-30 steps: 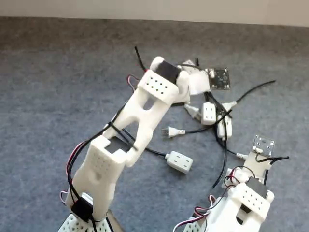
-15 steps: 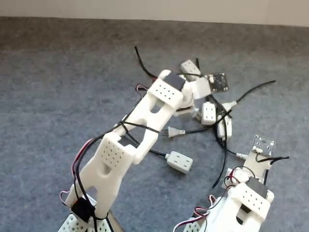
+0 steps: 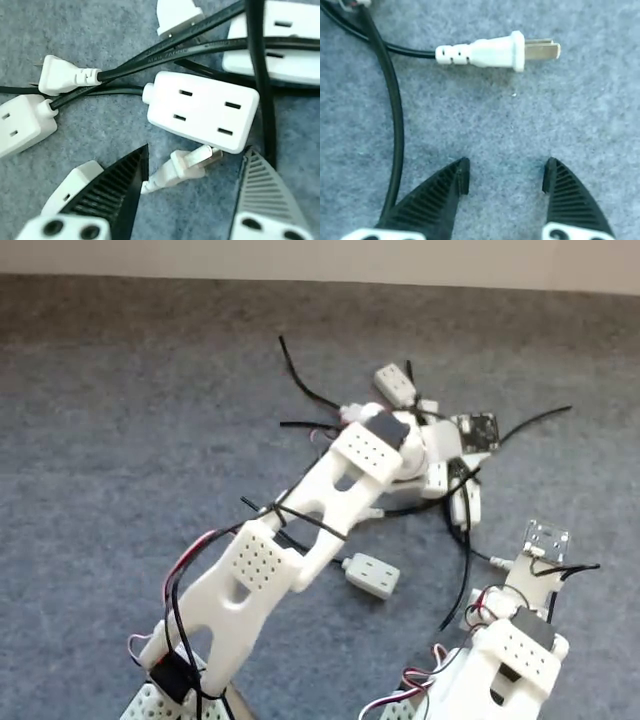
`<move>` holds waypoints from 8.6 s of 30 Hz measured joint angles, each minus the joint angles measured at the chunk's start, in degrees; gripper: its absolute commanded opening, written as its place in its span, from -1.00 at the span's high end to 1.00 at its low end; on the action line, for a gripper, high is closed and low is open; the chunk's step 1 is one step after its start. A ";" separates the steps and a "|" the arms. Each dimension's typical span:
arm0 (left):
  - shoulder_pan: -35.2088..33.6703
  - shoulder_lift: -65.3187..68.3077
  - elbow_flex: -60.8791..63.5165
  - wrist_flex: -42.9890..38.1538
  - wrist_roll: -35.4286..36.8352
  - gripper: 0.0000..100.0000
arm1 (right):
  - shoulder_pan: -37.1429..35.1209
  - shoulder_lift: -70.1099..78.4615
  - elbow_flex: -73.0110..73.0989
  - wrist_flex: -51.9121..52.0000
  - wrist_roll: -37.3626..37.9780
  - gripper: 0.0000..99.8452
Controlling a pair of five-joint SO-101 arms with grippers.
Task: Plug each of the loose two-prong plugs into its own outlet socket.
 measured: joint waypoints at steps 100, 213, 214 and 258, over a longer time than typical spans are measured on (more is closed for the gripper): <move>-58.55 -79.47 116.40 -27.52 -1.67 0.55 | 0.00 0.00 0.00 0.00 0.00 0.52; -60.57 -79.91 116.22 -30.68 -38.77 0.55 | -0.35 0.00 0.79 -1.05 0.00 0.52; -59.69 -79.91 115.69 -29.71 -38.77 0.55 | -0.35 0.00 0.79 -1.05 0.00 0.52; -56.35 -60.66 104.35 -20.31 -38.77 0.95 | -0.35 0.00 0.79 -1.05 0.00 0.52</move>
